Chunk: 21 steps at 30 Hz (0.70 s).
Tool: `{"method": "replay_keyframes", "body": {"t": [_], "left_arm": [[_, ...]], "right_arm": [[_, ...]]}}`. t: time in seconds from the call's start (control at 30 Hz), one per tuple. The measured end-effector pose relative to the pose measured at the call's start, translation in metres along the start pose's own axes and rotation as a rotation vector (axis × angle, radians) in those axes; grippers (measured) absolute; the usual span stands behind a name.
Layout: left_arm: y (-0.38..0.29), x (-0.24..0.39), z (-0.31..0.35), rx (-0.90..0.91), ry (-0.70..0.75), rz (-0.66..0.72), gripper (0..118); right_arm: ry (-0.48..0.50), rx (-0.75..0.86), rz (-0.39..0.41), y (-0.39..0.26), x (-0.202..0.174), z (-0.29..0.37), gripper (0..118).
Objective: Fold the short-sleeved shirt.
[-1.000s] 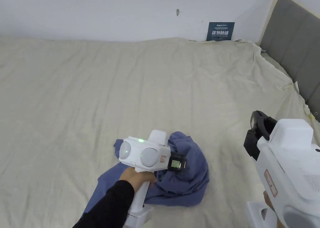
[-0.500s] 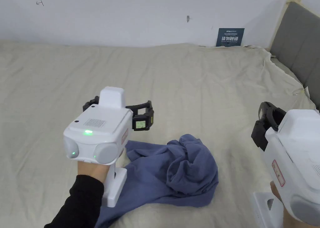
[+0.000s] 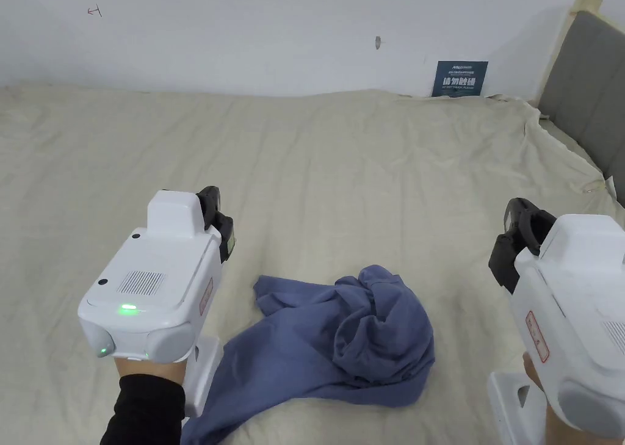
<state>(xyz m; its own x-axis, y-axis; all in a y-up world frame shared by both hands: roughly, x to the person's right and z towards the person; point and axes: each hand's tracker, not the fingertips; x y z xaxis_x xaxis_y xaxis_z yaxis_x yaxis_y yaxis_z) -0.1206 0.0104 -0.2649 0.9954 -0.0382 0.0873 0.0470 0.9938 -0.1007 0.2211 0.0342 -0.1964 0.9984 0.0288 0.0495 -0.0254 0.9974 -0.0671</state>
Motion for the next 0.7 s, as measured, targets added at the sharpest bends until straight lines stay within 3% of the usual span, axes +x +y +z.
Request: {"method": "replay_keyframes", "body": {"t": [0.2, 0.4, 0.7], "left_arm": [[0.000, -0.003, -0.004, -0.035, -0.030, 0.008, 0], [-0.015, -0.011, -0.018, -0.312, -0.095, 0.068, 0], [-0.082, -0.014, -0.022, -0.644, -0.078, 0.117, 0]], "right_arm": [[0.006, 0.001, -0.004, 0.002, -0.002, 0.001, 0], [0.007, -0.008, -0.010, -0.002, -0.001, 0.001, 0], [0.012, -0.041, -0.016, -0.013, 0.001, -0.005, 0]]}}
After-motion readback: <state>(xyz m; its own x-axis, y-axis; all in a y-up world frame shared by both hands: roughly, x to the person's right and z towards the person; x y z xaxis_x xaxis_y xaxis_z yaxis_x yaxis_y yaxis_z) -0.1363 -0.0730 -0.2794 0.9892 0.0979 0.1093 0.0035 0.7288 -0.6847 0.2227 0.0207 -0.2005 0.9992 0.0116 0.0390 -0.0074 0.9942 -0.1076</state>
